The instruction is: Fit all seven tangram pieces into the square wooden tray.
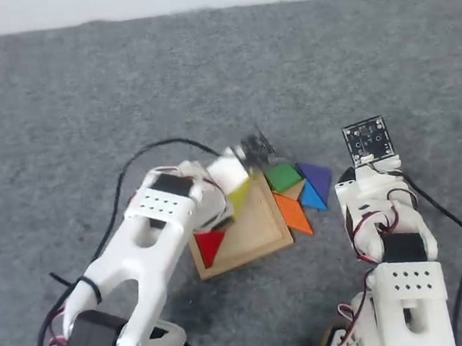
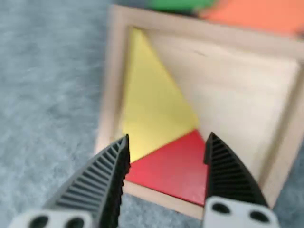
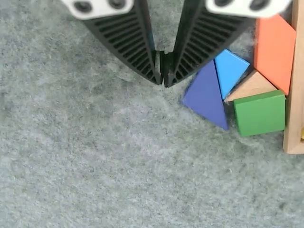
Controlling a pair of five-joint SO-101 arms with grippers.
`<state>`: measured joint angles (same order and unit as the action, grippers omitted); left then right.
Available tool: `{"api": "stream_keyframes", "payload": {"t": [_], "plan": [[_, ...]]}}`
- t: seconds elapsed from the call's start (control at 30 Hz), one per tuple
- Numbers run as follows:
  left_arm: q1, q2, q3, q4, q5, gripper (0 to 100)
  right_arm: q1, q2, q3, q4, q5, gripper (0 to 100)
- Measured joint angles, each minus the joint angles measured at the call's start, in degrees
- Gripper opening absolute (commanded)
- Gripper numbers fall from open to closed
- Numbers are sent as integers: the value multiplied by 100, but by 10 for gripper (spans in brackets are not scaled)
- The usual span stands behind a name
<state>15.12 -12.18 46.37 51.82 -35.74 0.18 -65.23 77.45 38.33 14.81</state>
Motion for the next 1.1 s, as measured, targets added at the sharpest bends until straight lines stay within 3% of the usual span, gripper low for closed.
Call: {"api": "stream_keyframes", "payload": {"t": [0.2,0.33,0.47,0.63,0.83,1.1], "plan": [[-422,0,-484,18,1248,222,0,0,0,0,0,9],[-774,-299,-475,18,1644,164,-9,26,-79,114,0,9],[-1011,-1442,211,18,1767,179,-475,721,-659,413,211,28],[-1670,-3349,1591,-404,2207,178,-1143,2435,-1705,563,659,169],[-2848,-5231,3341,-1037,2312,177,-2101,4352,-2848,791,1090,162],[-3191,-6971,4624,-1055,1846,177,-3086,6699,-5152,1486,949,162]]}}
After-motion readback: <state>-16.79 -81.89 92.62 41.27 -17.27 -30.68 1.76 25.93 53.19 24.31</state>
